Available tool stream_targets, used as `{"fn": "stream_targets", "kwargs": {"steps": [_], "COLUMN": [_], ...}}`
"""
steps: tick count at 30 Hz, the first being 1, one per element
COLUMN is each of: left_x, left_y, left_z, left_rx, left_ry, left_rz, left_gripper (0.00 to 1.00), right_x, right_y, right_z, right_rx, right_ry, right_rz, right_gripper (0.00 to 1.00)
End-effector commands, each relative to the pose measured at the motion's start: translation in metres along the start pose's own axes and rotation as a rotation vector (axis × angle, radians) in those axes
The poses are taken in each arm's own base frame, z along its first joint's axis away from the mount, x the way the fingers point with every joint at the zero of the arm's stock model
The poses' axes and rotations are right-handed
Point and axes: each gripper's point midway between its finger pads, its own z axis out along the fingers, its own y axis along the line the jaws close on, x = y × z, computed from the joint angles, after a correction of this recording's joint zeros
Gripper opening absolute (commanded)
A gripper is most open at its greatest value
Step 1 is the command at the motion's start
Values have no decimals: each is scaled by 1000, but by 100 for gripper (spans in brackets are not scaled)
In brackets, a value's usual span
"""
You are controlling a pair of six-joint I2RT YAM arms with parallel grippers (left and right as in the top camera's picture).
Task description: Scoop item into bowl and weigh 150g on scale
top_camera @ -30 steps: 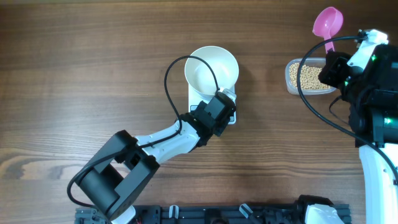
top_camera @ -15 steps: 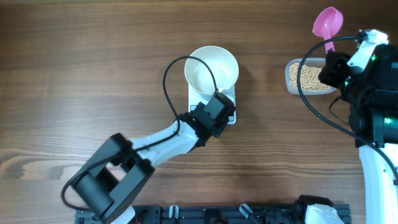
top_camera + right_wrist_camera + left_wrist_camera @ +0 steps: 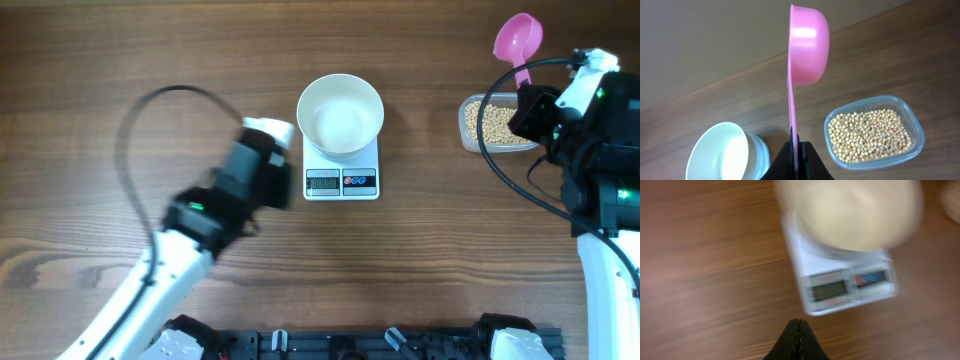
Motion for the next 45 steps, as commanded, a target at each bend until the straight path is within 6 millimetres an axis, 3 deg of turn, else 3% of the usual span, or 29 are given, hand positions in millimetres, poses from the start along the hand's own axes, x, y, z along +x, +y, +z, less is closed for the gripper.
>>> {"fn": "stream_targets", "kwargs": {"steps": [1, 7, 8, 9, 10, 11, 21, 37, 45], "left_x": [0, 18, 19, 21, 23, 23, 24, 24, 24], "left_y": [81, 155, 164, 172, 179, 182, 185, 185, 185], "left_z": [-7, -21, -23, -26, -28, -29, -30, -30, -30], "left_rx": [-124, -234, -251, -267, -282, -287, -295, -295, -295], "left_ry": [11, 33, 28, 23, 18, 17, 15, 15, 15], "left_rz": [-245, -482, -505, -529, -551, -557, -567, -567, -567], "left_gripper": [4, 19, 29, 50, 93, 100, 100, 100, 100], "right_x": [2, 10, 11, 13, 14, 15, 36, 37, 27], "right_y": [5, 2, 2, 1, 1, 1, -7, -9, -6], "right_z": [-2, -2, -2, -2, -2, -2, 2, 7, 8], "right_rx": [-26, -16, -15, -13, -11, -10, 18, 21, 10], "right_ry": [19, 52, 56, 63, 67, 70, 163, 174, 131], "right_rz": [5, -10, -8, -7, -6, -6, 15, 18, 8], "right_gripper": [4, 4, 4, 4, 4, 4, 4, 4, 4]}}
